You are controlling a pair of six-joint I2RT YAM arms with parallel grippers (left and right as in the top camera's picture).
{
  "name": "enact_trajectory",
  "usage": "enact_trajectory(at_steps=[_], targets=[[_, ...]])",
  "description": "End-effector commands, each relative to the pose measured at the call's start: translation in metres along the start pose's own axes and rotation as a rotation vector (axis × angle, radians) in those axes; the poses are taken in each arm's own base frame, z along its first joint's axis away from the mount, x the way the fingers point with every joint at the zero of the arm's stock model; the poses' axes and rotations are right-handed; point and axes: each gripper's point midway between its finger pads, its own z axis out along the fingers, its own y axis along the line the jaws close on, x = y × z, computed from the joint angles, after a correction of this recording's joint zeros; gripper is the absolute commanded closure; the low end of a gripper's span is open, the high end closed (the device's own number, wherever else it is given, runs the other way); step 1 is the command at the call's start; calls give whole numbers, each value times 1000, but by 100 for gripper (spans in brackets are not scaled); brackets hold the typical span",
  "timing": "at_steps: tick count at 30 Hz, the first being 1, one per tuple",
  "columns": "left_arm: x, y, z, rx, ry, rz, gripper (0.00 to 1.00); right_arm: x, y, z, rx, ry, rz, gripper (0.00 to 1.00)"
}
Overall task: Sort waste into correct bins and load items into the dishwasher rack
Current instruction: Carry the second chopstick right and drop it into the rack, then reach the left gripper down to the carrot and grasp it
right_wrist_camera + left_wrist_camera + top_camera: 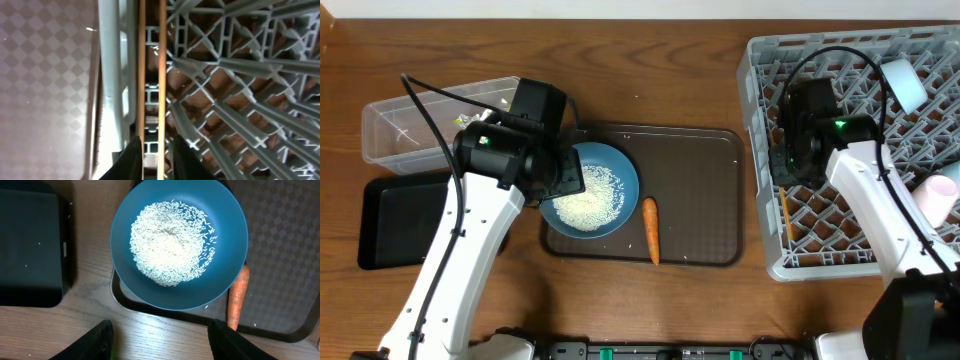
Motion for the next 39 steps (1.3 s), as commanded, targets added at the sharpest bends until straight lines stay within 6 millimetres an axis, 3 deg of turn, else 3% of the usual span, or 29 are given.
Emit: enact_trajectory(at_steps=[1, 5, 7, 12, 16, 20, 30, 39], targets=[[1, 4, 1, -16, 4, -13, 38, -20, 20, -39, -134, -121, 34, 82], [1, 4, 1, -16, 4, -13, 38, -32, 58, -86, -343, -261, -12, 75], [1, 4, 1, -16, 4, -13, 38, -31, 69, -97, -359, -291, -47, 73], [4, -1, 1, 14, 19, -11, 38, -19, 90, -94, -329, -259, -95, 67], [11, -18, 3, 71, 50, 16, 38, -16, 79, -88, -241, -234, -7, 64], [20, -37, 14, 90, 59, 81, 38, -17, 63, -86, -188, -234, 32, 55], [65, -98, 64, 103, 133, 201, 38, -4, 16, -76, -119, -157, 153, 54], [91, -132, 114, 53, 212, 220, 38, -2, 12, -76, -105, -148, 159, 54]])
